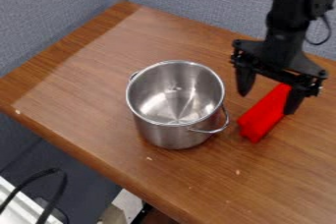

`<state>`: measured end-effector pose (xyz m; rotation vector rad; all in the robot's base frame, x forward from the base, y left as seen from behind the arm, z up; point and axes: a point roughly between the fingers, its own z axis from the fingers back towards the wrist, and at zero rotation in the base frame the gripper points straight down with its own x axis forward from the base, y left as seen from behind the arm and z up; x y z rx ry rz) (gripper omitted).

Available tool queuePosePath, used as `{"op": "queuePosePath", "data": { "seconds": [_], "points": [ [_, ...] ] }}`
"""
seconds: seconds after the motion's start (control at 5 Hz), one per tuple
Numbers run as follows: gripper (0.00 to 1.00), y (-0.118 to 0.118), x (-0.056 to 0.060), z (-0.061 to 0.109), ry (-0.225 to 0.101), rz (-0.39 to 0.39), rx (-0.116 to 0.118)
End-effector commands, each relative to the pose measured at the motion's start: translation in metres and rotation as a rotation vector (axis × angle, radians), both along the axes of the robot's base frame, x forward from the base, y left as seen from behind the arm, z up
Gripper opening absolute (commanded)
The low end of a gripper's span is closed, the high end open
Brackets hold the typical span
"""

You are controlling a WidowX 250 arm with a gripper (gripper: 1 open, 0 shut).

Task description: Put the red object in the metal pot

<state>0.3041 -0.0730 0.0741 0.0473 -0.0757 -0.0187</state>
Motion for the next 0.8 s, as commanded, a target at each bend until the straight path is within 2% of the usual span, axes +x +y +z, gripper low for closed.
{"op": "queuePosePath", "data": {
  "seconds": [0.0, 0.2, 0.4, 0.6],
  "points": [
    [1.0, 0.006, 0.011, -0.002, -0.041, 0.011, -0.022],
    [1.0, 0.009, 0.021, -0.011, -0.047, 0.008, -0.051],
    [0.0, 0.012, 0.03, -0.017, -0.052, -0.002, -0.072],
    [0.0, 0.009, 0.033, -0.018, -0.049, -0.068, -0.081]
  ]
}}
